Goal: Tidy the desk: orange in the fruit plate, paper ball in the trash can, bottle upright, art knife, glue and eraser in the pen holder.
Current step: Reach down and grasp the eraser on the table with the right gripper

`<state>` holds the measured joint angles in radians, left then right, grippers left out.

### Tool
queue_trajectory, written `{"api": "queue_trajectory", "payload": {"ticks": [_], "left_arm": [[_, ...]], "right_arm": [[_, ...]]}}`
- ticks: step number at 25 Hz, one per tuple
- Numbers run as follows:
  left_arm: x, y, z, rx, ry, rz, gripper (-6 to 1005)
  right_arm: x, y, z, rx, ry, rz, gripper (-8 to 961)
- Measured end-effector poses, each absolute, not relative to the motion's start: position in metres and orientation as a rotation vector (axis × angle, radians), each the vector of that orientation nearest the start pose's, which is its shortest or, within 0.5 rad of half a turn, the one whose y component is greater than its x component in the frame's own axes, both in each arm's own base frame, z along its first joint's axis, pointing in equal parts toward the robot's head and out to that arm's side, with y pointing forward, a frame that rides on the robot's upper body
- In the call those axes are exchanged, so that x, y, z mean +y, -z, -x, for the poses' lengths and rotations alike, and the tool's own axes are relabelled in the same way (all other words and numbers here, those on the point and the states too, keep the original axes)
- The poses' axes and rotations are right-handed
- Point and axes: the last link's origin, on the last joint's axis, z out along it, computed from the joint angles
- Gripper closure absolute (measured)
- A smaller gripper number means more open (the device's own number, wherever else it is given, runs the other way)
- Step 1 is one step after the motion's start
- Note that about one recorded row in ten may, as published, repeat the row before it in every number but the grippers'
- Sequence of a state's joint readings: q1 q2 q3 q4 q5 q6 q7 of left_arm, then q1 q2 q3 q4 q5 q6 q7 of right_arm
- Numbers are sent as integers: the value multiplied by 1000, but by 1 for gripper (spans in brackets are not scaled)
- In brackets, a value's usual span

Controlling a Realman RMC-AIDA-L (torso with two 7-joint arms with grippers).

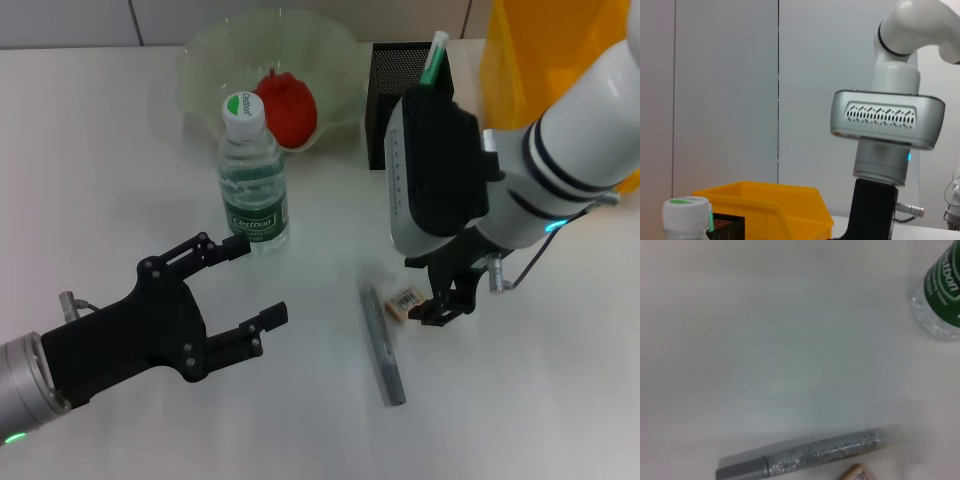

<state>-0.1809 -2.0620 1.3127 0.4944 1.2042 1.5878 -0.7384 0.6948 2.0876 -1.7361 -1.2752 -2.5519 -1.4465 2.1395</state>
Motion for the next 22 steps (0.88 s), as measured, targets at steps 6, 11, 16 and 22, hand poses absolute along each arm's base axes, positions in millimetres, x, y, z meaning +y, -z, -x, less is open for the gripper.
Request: {"api": "queue_trajectory", "payload": {"ticks": [6, 11, 16, 22], "left_arm": [[229, 37, 285, -230, 1042, 2517, 215], [228, 37, 285, -226, 1042, 2517, 215], [228, 37, 285, -225, 1044, 2517, 216], [228, 37, 285, -224, 1043, 2516, 216]], "right_arm": [[338, 82, -147, -58, 773, 2914, 355], [339, 88, -149, -29, 754, 2922, 356], [342, 91, -151, 13, 776, 2929, 382], [344, 92, -154, 38, 788, 2930, 546]]}}
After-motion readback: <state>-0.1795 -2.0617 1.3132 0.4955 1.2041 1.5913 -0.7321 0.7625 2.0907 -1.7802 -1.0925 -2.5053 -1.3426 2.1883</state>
